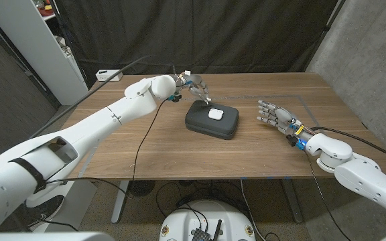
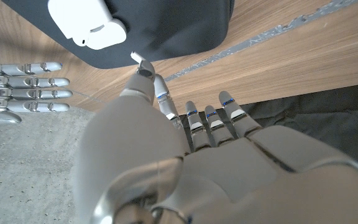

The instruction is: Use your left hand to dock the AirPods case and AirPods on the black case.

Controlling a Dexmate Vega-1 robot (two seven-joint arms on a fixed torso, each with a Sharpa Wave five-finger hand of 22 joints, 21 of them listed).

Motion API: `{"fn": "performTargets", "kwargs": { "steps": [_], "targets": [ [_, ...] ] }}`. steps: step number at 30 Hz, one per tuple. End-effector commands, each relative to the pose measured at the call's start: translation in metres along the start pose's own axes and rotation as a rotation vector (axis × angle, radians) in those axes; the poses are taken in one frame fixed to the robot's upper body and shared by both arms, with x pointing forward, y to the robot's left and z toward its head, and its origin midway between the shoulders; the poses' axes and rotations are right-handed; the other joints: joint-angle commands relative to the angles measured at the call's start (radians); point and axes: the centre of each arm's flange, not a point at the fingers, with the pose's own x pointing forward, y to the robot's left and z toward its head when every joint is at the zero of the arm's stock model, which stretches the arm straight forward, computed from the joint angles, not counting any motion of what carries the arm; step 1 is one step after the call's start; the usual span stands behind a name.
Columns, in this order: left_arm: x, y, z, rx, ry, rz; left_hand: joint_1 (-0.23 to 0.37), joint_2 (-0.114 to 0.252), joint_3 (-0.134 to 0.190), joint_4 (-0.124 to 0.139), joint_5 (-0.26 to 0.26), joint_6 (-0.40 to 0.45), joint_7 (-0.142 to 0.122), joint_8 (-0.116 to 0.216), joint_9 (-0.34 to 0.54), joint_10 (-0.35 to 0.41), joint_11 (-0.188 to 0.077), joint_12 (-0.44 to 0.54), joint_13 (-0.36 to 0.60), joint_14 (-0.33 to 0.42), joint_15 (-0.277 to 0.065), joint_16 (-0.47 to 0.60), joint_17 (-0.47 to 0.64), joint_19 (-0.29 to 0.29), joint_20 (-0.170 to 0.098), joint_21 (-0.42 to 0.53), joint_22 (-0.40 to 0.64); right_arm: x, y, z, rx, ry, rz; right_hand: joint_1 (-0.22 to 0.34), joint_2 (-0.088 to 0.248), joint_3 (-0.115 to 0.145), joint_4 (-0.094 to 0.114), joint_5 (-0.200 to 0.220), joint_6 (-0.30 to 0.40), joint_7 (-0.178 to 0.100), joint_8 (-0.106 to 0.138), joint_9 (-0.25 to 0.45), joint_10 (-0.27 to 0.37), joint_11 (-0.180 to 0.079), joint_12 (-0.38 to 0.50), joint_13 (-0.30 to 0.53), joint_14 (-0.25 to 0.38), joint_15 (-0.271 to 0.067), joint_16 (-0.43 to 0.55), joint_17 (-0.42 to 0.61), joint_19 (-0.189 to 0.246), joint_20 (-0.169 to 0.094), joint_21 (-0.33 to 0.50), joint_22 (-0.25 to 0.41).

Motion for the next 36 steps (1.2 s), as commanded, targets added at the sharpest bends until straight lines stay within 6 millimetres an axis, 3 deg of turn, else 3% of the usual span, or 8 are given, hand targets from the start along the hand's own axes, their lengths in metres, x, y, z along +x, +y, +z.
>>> {"fn": "performTargets", "kwargs": {
  "steps": [1, 36],
  "targets": [
    [0.015, 0.002, 0.004, 0.026, -0.09, -0.079, 0.002, 0.015, -0.005, -0.002, -0.003, 0.002, 0.001, -0.006, 0.002, -0.003, 0.004, -0.003, 0.003, -0.002, -0.056, -0.001, 0.004, -0.001, 0.003, -0.004, 0.002, -0.006, 0.0, 0.001, -0.017, 0.005, -0.014, -0.006, 0.001, 0.002, -0.003, 0.006, 0.004, 0.004, 0.004, 0.003, -0.006, -0.004, -0.002, 0.002, -0.003, -0.05, 0.005, 0.003, -0.007, 0.003, -0.001, 0.002],
    [0.024, -0.01, 0.006, 0.077, -0.194, -0.166, 0.011, 0.028, -0.014, -0.003, -0.003, 0.013, -0.005, -0.014, 0.001, 0.005, 0.004, -0.006, 0.004, -0.001, -0.065, 0.0, 0.003, -0.006, 0.012, -0.013, 0.003, -0.018, 0.002, -0.002, -0.015, 0.031, -0.032, -0.011, 0.002, 0.002, -0.007, 0.006, 0.005, 0.01, 0.004, 0.002, -0.007, -0.003, 0.001, 0.002, -0.007, -0.051, 0.01, 0.003, -0.011, 0.002, 0.002, 0.002]
  ]
}}
